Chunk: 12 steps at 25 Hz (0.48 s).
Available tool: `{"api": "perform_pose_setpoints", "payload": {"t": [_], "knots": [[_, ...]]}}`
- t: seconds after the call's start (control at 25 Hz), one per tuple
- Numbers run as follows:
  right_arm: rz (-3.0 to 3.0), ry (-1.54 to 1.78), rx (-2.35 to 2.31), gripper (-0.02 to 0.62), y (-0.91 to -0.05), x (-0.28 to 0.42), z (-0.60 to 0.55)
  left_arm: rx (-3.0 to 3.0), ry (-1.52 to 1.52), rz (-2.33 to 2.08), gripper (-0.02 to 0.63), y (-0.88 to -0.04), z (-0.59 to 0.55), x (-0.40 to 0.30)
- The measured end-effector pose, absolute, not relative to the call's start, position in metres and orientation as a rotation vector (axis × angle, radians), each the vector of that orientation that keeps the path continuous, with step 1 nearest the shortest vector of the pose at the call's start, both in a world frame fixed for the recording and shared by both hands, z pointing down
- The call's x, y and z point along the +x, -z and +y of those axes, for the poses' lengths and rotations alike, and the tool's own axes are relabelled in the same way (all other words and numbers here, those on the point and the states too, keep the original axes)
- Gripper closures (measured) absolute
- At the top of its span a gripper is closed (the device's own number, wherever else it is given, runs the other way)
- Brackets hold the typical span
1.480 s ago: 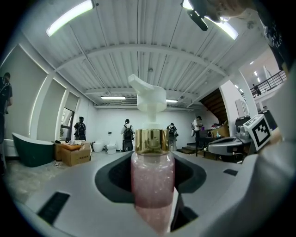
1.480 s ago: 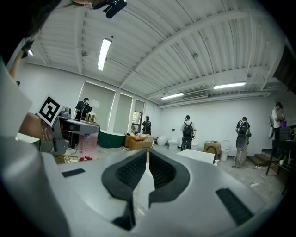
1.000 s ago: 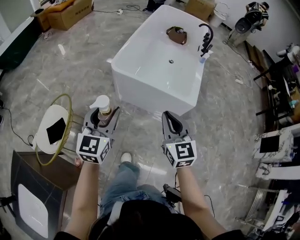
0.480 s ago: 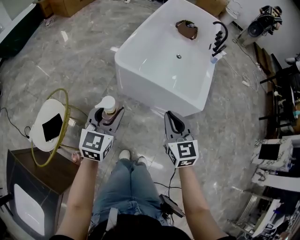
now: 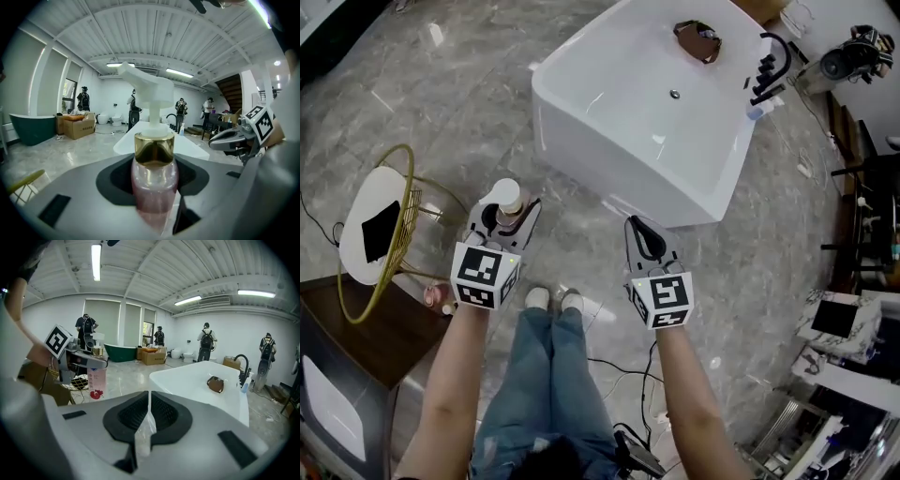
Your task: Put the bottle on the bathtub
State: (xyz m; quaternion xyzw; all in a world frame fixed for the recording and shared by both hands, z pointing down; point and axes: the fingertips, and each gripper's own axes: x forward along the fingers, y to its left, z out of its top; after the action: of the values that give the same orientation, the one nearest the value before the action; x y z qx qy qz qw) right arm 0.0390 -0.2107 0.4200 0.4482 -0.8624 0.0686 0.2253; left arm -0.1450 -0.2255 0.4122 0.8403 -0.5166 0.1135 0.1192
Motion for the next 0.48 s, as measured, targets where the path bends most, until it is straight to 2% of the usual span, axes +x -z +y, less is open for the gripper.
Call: {"api": "perform_pose_setpoints", "payload": {"t": [0.48], "knots": [[-2.352, -0.234, 1.171, 0.578, -0.569, 0.036, -0.238, 2.477, -0.464, -1.419, 0.397, -0.561, -0.261, -0.115]]}}
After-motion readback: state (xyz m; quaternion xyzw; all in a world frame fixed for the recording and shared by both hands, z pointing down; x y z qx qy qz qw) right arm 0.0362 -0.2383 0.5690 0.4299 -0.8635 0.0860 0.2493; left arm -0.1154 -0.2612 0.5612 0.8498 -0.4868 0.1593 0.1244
